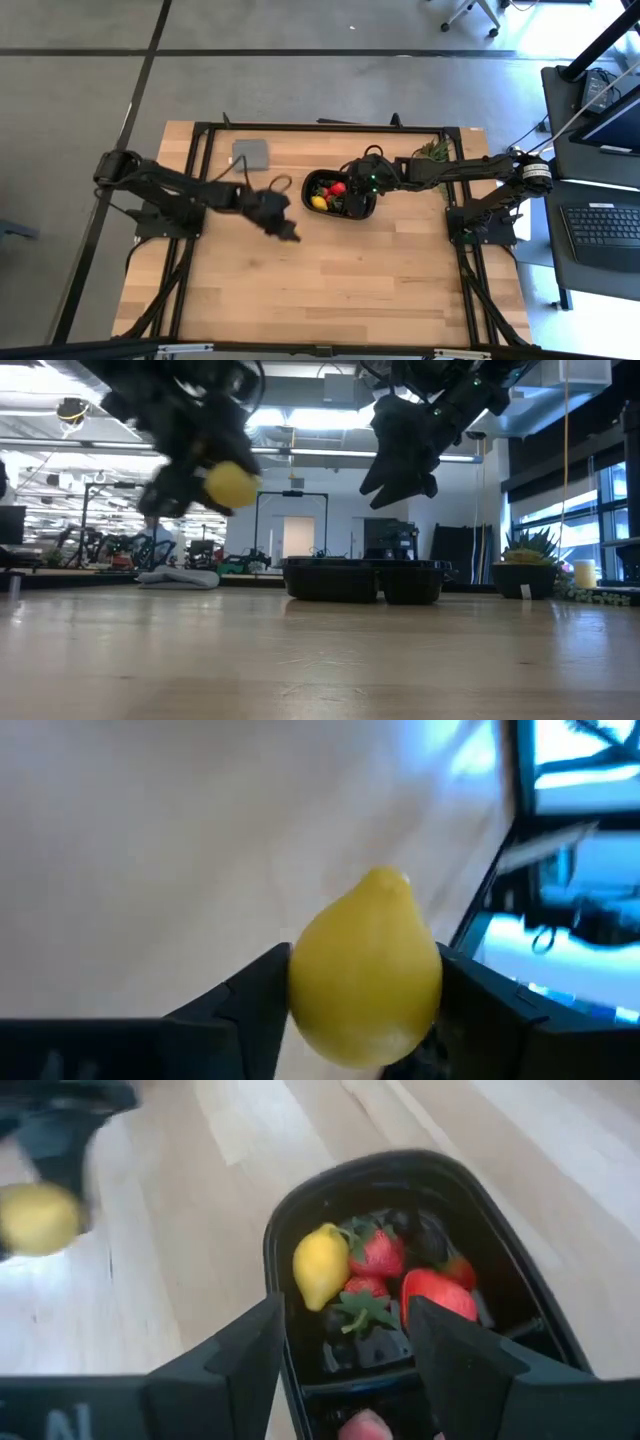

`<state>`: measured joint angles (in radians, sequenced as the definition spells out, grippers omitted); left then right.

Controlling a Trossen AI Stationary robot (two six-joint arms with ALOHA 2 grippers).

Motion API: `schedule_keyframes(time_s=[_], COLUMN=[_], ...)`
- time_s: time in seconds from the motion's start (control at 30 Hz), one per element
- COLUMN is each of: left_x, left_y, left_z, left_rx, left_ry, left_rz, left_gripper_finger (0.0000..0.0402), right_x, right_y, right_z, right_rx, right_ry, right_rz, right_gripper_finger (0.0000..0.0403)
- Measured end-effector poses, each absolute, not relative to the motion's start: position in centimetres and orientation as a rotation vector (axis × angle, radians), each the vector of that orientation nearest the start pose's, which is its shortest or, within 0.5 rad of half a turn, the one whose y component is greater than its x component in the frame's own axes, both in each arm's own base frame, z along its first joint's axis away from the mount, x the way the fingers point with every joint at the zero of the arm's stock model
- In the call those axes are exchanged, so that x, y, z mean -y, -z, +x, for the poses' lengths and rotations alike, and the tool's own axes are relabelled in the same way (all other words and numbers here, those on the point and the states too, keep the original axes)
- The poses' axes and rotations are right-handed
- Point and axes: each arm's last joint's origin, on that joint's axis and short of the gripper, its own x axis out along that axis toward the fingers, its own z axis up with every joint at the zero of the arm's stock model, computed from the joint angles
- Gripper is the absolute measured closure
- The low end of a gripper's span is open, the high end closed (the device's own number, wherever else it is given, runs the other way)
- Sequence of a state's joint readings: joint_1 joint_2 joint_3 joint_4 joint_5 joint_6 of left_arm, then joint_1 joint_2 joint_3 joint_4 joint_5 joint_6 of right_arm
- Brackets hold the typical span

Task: Pick and placing Produce into tupperware
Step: Put the yellow lemon into the black container

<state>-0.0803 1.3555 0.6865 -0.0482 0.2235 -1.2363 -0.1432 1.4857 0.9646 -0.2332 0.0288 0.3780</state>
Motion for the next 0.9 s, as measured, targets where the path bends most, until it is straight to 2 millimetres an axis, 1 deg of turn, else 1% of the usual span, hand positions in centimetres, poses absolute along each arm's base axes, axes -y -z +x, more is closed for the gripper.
schedule_keyframes(time_s=[0.13, 0.2, 0.3, 0.4, 0.47, 0.57, 0.67, 0.77, 0.9], left_x=[-0.8, -2.4, -4.4, -6.3, -7.5, -9.1, -10.3, -11.6, -13.1], left_y=[-19.5, -19.6, -20.4, -21.2, -21.3, -21.1, -21.0, -20.1, -18.9], left_z=[26.7, 26.7, 27.0, 27.1, 27.2, 28.1, 30.1, 32.2, 34.0], left_rx=[-0.714, -0.667, -0.541, -0.432, -0.406, -0.417, -0.450, -0.534, -0.673], left_ry=[-0.238, -0.262, -0.250, -0.241, -0.265, -0.286, -0.234, -0.231, -0.259], left_rz=[-1.162, -1.141, -1.101, -1.059, -1.031, -0.997, -0.957, -0.925, -0.883], left_gripper_finger=[0.0197, 0.0197, 0.0195, 0.0196, 0.0197, 0.0198, 0.0196, 0.0195, 0.0196], right_x=[4.6, 4.8, 5.1, 5.2, 5.1, 5.1, 5.1, 5.2, 5.1], right_y=[-22.6, -22.3, -22.1, -22.5, -22.8, -22.9, -23.0, -23.0, -23.0], right_z=[30.2, 29.7, 28.9, 28.5, 28.4, 28.4, 28.4, 28.4, 28.4], right_rx=[-0.776, -0.819, -0.864, -0.853, -0.837, -0.826, -0.816, -0.814, -0.808], right_ry=[0.350, 0.402, 0.501, 0.552, 0.552, 0.554, 0.563, 0.564, 0.578], right_rz=[0.467, 0.493, 0.504, 0.500, 0.500, 0.508, 0.526, 0.527, 0.557], right_gripper_finger=[0.0189, 0.0189, 0.0189, 0.0189, 0.0189, 0.0189, 0.0189, 0.0189, 0.0189])
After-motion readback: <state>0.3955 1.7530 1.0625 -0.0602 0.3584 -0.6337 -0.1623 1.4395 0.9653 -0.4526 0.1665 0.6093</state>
